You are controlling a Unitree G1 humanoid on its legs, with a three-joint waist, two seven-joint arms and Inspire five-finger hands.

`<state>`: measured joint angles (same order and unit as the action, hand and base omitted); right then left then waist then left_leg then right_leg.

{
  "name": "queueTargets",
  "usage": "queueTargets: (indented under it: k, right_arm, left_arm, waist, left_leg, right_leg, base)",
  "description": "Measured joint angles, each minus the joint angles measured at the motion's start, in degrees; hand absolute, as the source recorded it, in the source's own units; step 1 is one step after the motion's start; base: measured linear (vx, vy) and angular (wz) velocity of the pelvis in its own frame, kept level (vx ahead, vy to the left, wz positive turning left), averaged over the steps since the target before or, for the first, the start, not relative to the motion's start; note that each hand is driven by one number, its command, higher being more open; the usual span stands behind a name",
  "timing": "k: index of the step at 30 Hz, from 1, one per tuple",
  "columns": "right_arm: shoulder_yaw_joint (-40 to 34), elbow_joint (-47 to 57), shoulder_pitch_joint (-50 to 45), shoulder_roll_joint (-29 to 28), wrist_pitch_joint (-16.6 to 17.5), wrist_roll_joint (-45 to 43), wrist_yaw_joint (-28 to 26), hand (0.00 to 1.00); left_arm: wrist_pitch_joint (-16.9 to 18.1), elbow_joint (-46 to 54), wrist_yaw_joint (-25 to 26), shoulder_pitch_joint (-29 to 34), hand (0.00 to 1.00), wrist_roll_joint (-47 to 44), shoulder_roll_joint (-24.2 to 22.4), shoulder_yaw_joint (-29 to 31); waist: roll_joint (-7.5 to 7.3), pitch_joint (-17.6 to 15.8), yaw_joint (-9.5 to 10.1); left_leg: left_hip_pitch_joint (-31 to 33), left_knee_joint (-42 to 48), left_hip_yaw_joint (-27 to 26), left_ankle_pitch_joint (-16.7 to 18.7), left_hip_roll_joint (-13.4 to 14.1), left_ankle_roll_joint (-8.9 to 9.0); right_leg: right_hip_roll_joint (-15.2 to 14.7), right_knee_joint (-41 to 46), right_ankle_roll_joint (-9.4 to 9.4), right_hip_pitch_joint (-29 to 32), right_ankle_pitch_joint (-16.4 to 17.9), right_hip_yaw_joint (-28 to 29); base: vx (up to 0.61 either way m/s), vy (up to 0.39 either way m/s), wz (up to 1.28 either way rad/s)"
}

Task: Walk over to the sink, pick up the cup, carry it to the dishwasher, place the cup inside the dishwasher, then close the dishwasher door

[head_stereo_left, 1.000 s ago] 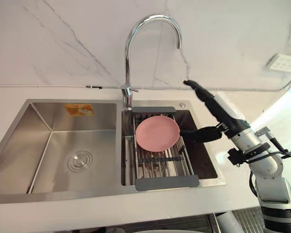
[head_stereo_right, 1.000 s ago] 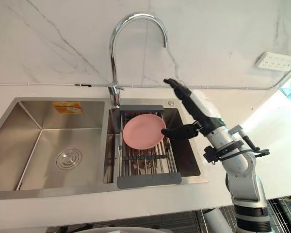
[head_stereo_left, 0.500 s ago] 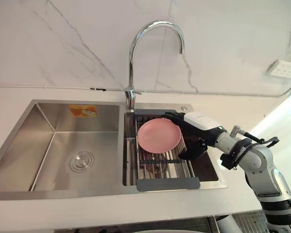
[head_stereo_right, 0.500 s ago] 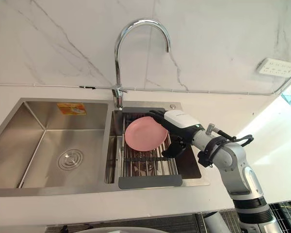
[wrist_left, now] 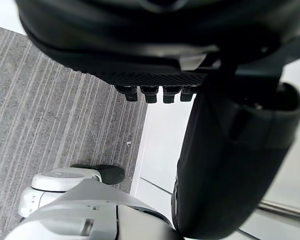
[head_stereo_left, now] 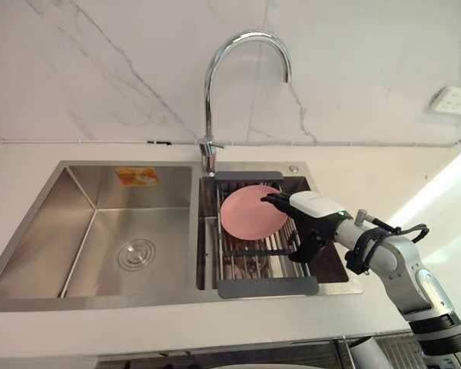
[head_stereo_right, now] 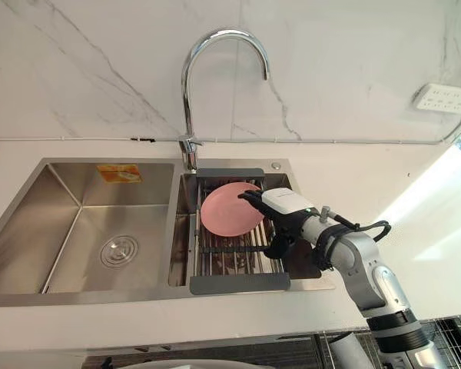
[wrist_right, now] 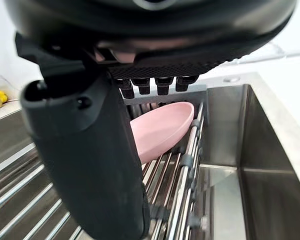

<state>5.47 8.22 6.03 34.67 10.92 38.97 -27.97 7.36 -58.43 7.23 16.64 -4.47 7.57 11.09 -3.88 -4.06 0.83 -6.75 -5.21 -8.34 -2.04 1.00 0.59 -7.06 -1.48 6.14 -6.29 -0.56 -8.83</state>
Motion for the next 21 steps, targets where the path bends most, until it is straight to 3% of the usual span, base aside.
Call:
queueTargets:
  k: [4,8,21]
  right_arm:
    - [0.1,-2.4,-0.1,-3.5,1.2,6.0,8.3,1.0]
    - [0.8,-2.5,-0.1,-4.8,1.9,7.9,11.9,1.0]
    - [6.8,-8.3,0.0,-6.0,2.9,10.9,13.6,1.0]
  left_arm:
    - [0.2,0.1,0.2,-0.1,1.0,0.0,0.3,-1.5]
    - [0.3,0.2,0.3,-0.1,1.0,0.0,0.2,-1.5]
    - [0.3,0.1,0.3,-0.1,1.0,0.0,0.2,-2.7]
  waist:
    - [0.38,-0.2,0.03]
    - [0.47,-0.2,0.03]
    - [1.47,0.4,0.75]
  left_leg:
    - [0.1,0.0,0.0,-0.1,0.0,0.11]
    - [0.1,0.0,0.1,-0.2,0.1,0.24]
    - [0.5,-0.1,0.7,-0.4,0.1,0.47]
  right_leg:
    - [0.0,0.0,0.01,0.0,0.0,-0.2]
    - [0.0,0.0,0.01,0.0,0.0,-0.3]
    - [0.0,-0.4,0.02,-0.1,0.0,-1.1]
  base:
    - [0.0,0.0,0.0]
    - [-0.02,-0.012,0.01]
    - [-0.01,-0.014,0.03]
